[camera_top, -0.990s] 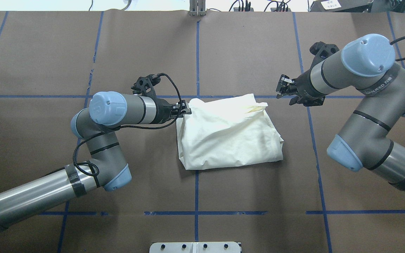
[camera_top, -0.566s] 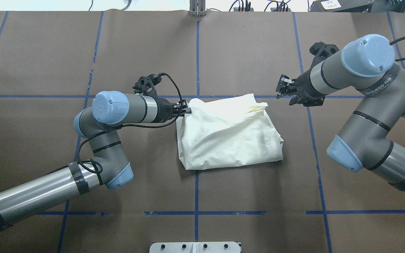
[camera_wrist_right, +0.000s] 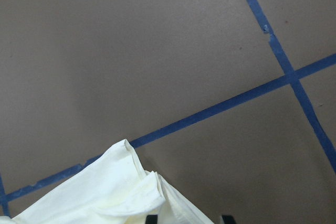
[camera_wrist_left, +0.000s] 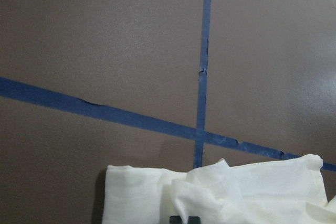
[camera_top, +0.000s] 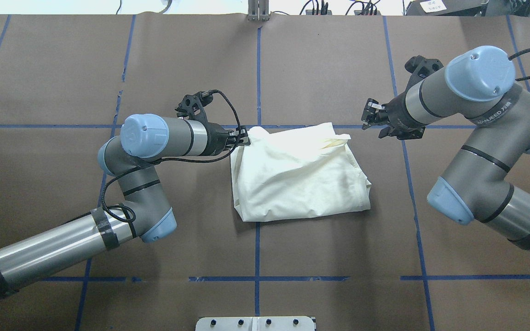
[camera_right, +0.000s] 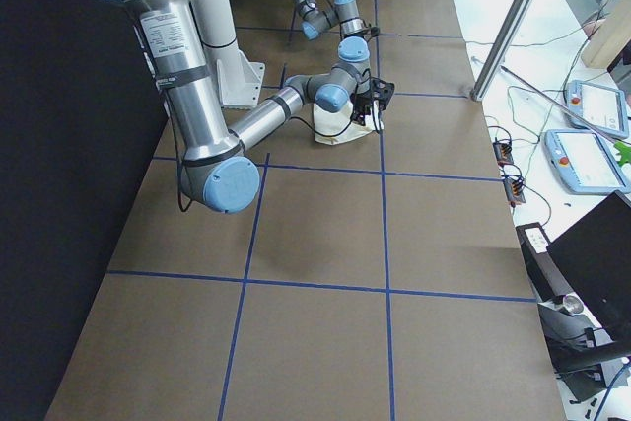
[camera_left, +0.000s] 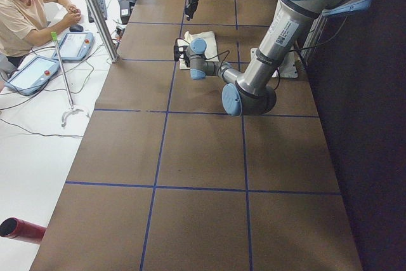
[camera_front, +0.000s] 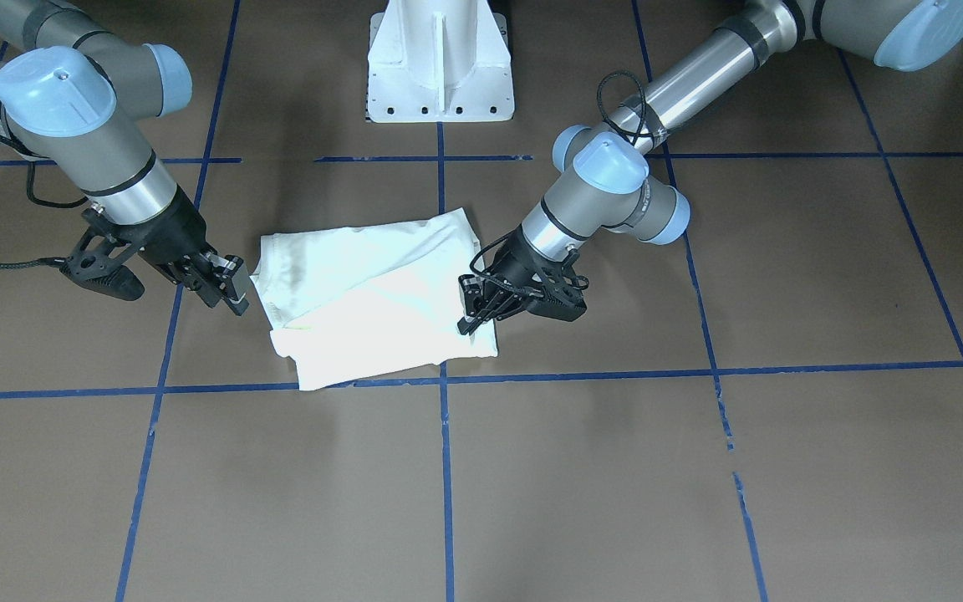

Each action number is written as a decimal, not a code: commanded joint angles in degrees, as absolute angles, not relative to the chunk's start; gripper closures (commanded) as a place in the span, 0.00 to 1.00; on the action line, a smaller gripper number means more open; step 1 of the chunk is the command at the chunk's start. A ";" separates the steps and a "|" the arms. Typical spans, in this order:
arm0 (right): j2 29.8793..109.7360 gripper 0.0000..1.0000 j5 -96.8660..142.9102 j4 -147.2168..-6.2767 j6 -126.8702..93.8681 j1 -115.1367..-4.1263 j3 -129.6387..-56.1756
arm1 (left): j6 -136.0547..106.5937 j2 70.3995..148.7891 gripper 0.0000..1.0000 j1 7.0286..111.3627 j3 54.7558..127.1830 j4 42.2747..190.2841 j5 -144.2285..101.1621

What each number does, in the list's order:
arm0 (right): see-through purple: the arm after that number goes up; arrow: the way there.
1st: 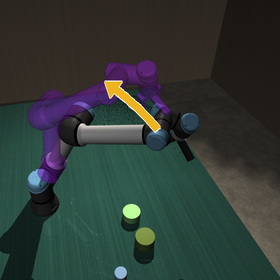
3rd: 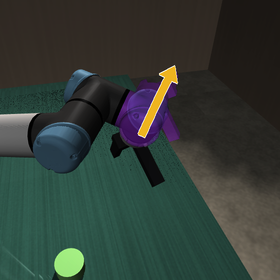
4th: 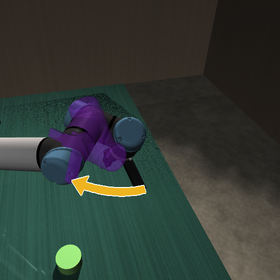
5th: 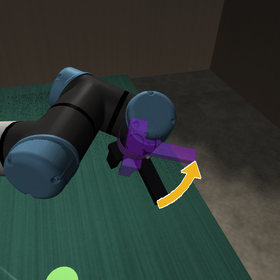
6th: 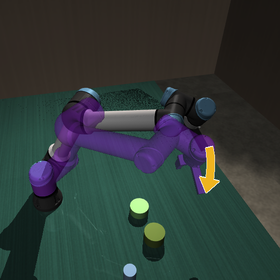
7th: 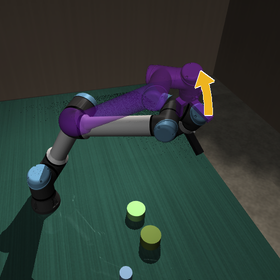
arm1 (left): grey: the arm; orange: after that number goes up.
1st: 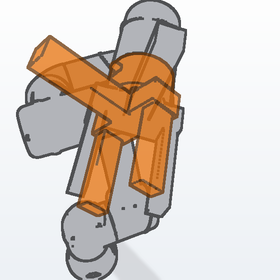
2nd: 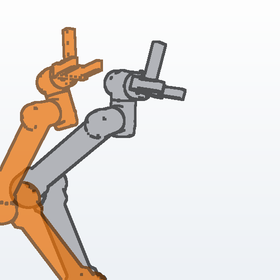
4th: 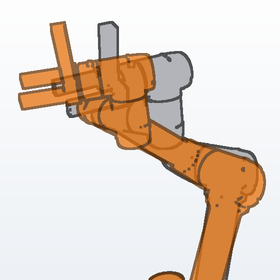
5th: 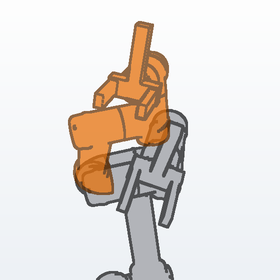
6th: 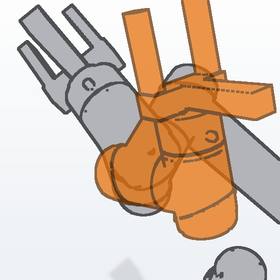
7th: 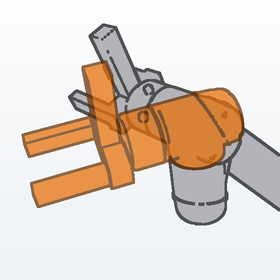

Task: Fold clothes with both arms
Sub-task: 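Release the shirt and lift both grippers away from the folded bundle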

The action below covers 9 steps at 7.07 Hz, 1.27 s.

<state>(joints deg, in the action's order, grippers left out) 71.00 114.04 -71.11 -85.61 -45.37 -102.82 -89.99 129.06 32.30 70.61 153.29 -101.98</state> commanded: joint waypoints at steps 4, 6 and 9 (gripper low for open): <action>70.93 0.50 113.82 -71.10 -85.61 -45.18 -102.48 | -89.65 124.10 1.00 32.96 76.56 153.54 -101.87; 70.93 0.50 113.82 -71.10 -85.61 -45.18 -102.48 | -88.43 124.19 1.00 33.66 74.72 153.63 -101.78; 70.49 0.49 113.82 -71.10 -85.69 -45.17 -102.57 | -85.97 124.10 0.32 35.41 73.91 153.72 -102.13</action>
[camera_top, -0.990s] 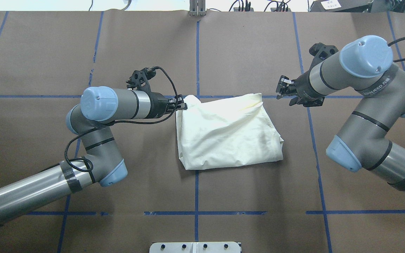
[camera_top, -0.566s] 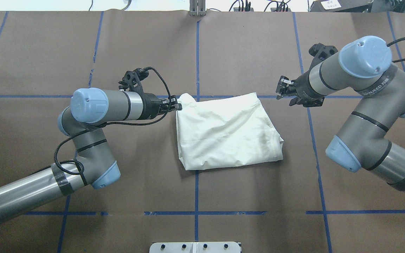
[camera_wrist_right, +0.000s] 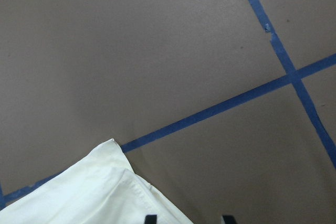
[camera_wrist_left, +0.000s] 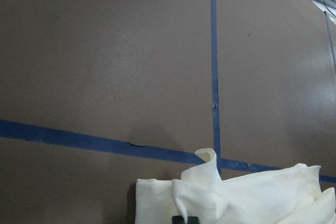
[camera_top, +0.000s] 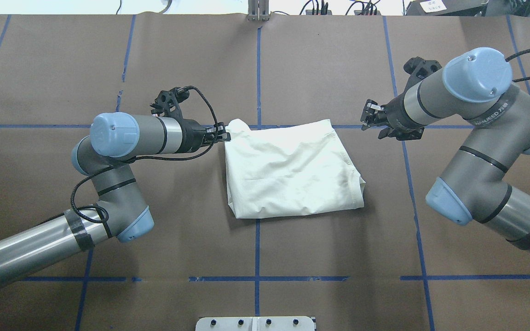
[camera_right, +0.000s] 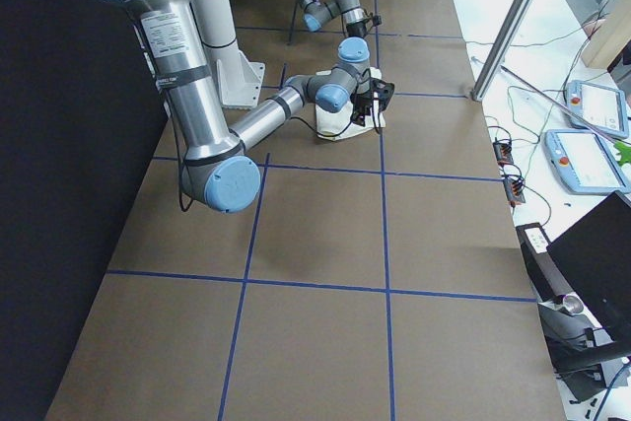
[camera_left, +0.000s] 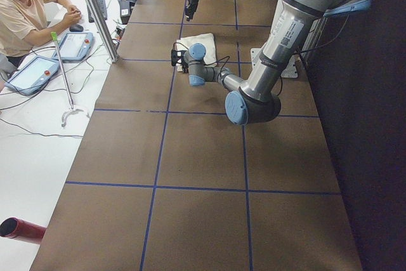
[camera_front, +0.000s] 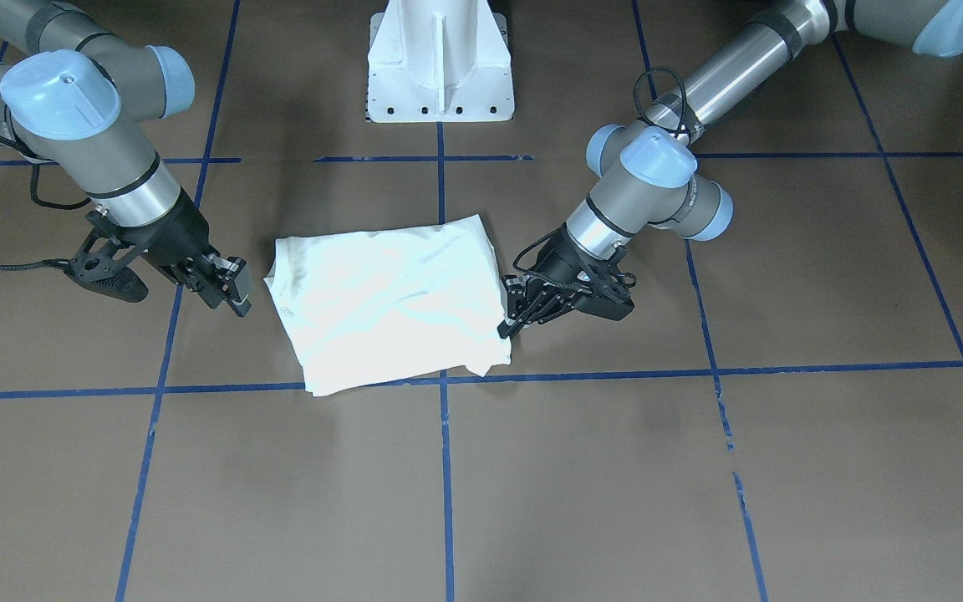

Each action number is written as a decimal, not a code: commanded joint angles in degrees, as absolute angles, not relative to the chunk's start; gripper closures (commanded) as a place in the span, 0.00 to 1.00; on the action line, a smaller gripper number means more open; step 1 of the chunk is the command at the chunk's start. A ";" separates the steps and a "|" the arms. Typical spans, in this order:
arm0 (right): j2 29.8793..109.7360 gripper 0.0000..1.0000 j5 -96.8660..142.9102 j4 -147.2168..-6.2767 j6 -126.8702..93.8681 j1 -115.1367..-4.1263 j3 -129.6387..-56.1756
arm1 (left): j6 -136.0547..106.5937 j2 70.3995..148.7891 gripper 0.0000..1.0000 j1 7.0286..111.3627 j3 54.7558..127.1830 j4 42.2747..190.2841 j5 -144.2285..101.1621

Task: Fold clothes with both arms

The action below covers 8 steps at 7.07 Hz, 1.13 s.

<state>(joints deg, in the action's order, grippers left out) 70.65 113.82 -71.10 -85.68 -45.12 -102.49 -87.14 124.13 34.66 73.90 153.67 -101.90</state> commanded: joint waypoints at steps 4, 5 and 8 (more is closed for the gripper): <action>72.93 0.49 114.95 -71.19 -82.03 -48.84 -103.27 | -72.50 111.23 0.31 47.26 80.22 153.55 -116.00; 75.99 0.00 118.35 -71.19 -72.95 -53.13 -103.01 | -65.55 107.79 0.31 50.50 81.55 153.11 -118.19; 83.91 0.00 127.84 -72.59 -47.46 -70.33 -101.96 | -35.44 97.06 0.31 69.45 82.18 150.84 -126.90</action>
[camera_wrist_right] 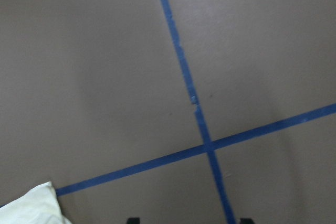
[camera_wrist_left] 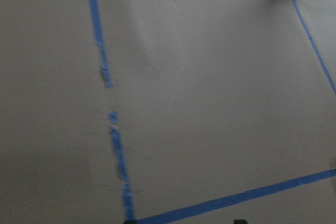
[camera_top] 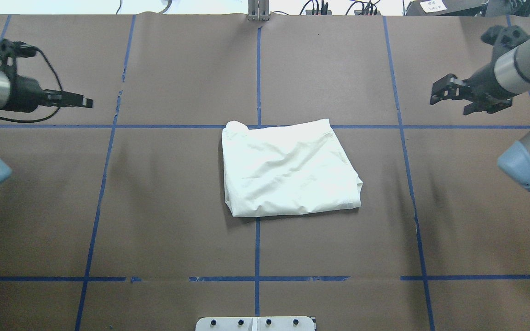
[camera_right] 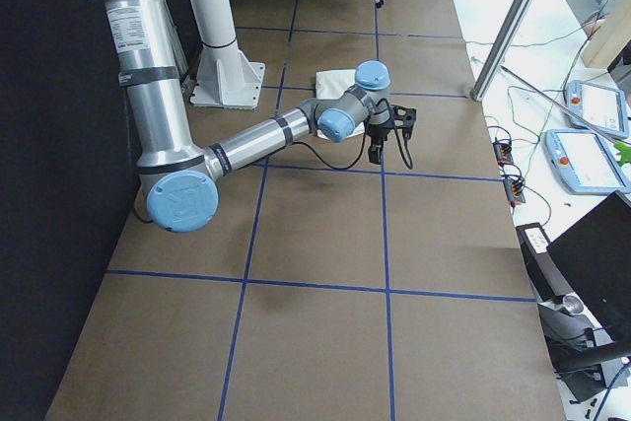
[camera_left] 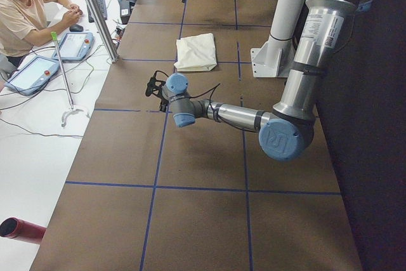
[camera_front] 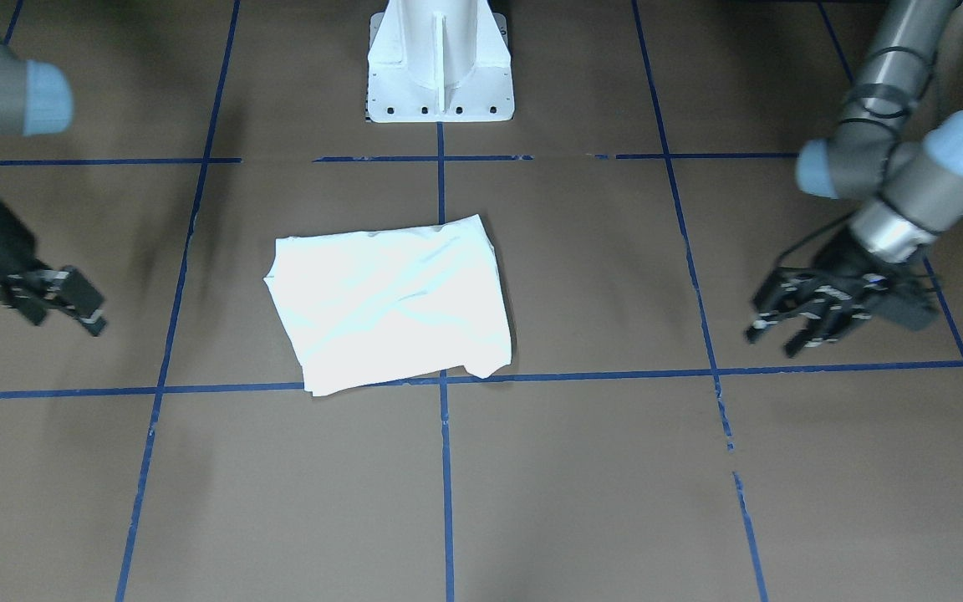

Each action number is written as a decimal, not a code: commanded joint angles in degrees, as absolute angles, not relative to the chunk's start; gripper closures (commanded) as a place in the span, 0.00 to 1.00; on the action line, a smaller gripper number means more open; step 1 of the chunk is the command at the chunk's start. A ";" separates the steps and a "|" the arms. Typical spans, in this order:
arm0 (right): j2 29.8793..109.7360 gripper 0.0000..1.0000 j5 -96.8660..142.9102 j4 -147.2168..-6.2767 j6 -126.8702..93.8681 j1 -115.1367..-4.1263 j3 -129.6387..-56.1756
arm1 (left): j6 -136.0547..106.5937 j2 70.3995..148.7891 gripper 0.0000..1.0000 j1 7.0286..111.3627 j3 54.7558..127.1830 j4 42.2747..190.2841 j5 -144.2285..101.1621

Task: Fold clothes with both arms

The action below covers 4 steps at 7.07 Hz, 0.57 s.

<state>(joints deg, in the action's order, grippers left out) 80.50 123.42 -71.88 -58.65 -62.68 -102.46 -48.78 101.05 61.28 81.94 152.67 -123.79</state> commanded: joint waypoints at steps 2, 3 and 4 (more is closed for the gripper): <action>85.34 0.00 131.56 -84.04 -22.45 -82.56 -101.51 | -11.01 95.63 0.31 82.55 82.53 137.45 -127.09; 85.25 0.00 132.18 -90.98 -11.28 -86.53 -101.25 | -0.63 96.23 0.31 89.49 84.53 125.98 -127.09; 85.95 0.00 132.19 -95.23 -5.07 -88.66 -101.25 | 10.70 97.55 0.31 93.39 87.77 109.42 -127.00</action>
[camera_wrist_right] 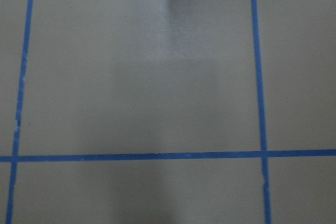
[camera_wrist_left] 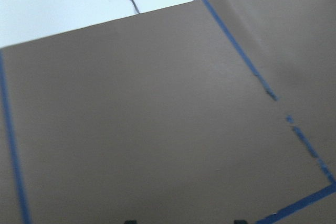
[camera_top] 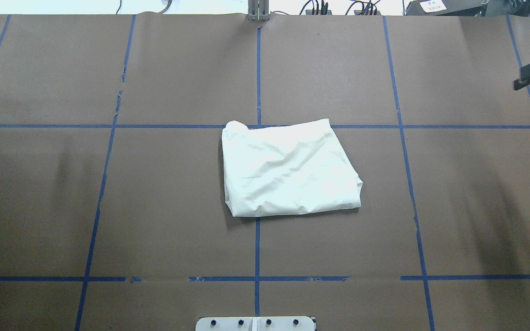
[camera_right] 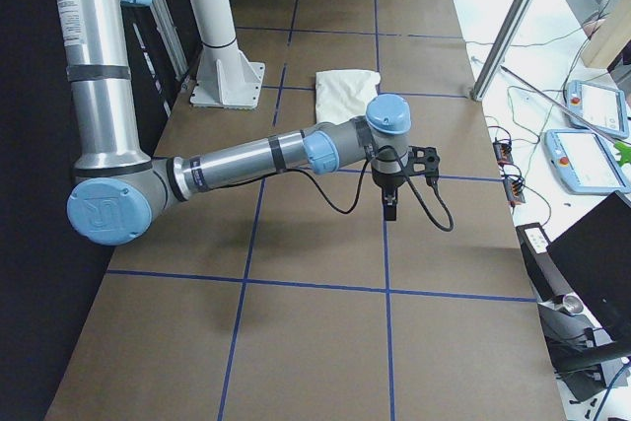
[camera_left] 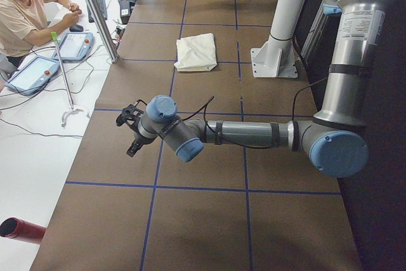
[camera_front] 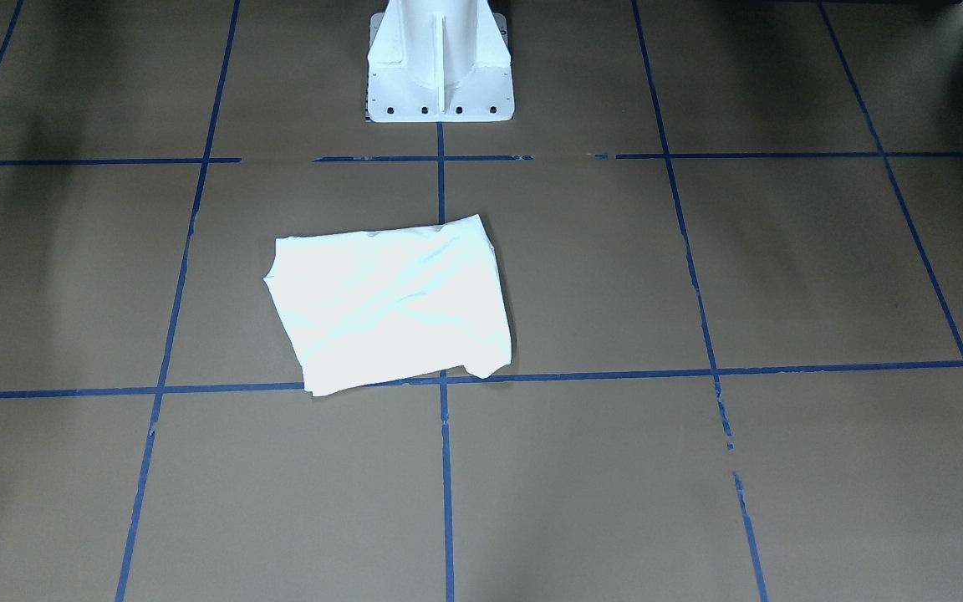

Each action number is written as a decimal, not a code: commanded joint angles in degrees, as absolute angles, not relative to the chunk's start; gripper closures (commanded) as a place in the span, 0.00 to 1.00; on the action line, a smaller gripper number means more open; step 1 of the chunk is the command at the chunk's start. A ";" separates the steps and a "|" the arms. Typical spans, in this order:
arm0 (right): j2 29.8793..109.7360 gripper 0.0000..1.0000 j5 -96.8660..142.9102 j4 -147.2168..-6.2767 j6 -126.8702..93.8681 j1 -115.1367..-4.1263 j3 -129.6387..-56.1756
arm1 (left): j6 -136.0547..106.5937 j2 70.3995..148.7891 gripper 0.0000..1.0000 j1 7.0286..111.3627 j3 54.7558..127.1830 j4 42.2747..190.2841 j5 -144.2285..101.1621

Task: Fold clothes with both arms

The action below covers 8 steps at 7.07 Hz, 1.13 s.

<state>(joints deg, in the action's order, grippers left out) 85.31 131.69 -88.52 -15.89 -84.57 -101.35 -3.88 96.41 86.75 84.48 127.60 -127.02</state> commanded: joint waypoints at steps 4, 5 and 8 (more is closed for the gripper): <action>90.79 0.00 135.18 -95.10 -4.84 -89.12 -100.38 | 19.33 94.62 0.00 97.82 95.53 74.07 -127.26; 90.88 0.00 135.18 -94.84 -4.66 -89.03 -99.76 | 19.34 93.09 0.00 97.82 98.41 75.22 -127.27; 91.84 0.00 135.26 -94.83 -4.57 -89.03 -100.02 | 19.51 92.29 0.00 97.56 100.02 74.97 -127.18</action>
